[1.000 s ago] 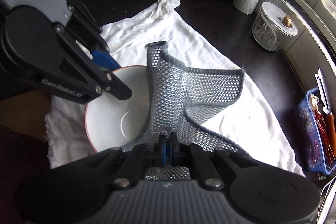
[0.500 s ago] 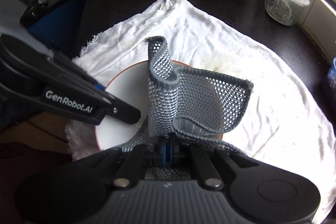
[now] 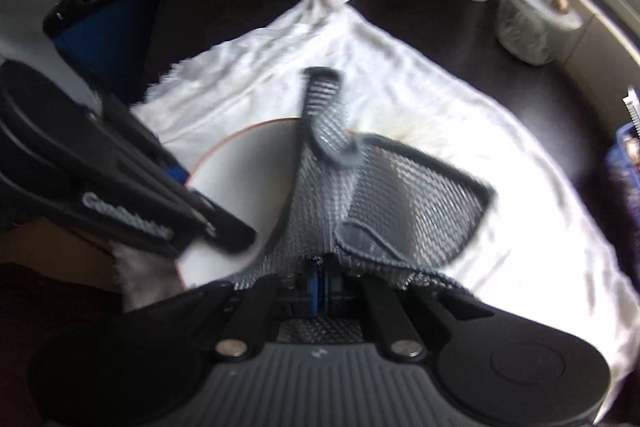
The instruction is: Clean bowl
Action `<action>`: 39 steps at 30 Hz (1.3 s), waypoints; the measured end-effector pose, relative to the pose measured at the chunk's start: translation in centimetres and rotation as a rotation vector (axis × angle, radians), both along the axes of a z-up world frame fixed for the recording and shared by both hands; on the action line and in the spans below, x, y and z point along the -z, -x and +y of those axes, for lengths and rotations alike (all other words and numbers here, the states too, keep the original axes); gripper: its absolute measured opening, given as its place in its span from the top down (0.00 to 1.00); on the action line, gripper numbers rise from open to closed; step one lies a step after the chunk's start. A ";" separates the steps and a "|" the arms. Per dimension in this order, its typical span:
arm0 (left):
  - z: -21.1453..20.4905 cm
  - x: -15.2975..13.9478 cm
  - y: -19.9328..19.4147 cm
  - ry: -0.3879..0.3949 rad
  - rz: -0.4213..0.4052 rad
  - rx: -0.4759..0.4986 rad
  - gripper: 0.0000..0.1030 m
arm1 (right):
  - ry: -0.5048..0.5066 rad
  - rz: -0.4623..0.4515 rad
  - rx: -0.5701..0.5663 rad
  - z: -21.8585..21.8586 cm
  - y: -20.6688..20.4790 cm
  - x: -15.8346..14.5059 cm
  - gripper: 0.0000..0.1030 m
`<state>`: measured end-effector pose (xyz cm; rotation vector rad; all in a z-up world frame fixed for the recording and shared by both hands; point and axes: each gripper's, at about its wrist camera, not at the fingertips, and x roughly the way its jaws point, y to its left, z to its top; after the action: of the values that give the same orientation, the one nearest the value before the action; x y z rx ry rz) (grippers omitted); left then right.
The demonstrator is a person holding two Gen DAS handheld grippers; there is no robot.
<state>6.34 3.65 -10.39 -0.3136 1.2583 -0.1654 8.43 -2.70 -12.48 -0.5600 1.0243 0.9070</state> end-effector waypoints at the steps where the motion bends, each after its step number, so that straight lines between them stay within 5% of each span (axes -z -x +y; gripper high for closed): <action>1: 0.2 0.0 -0.2 0.011 -0.009 0.012 0.85 | 0.011 -0.021 -0.009 0.0 -0.1 -0.2 0.97; 7: 2.4 -0.4 -1.5 0.209 -0.054 -0.124 0.87 | 0.022 -0.069 -0.015 0.4 -1.0 -0.5 0.98; 12: -0.2 -1.3 -4.2 -0.053 -0.141 0.094 0.89 | 0.062 -0.149 -0.030 0.8 -2.8 -1.3 0.98; 17: -1.0 -1.5 -5.5 -0.147 -0.124 0.199 0.88 | 0.079 -0.092 -0.052 1.0 -3.6 0.0 0.99; 20: 0.1 -1.0 -4.9 -0.090 -0.079 0.086 0.91 | 0.047 -0.037 -0.012 0.9 -3.9 0.5 0.98; 22: 1.4 -0.2 -4.1 0.022 -0.001 -0.067 0.91 | -0.005 0.028 0.039 0.5 -4.2 0.4 0.98; 27: 2.0 1.1 -2.0 0.166 0.070 -0.232 0.90 | -0.087 0.142 0.109 0.2 -3.8 1.4 0.98; 39: 3.2 4.1 2.9 0.482 0.228 -0.593 0.87 | -0.121 0.166 0.072 0.1 -2.0 0.7 0.97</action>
<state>3.47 6.90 -14.45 -1.1303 1.2868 0.0843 10.40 -2.63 -13.14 -0.3489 1.1230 0.9565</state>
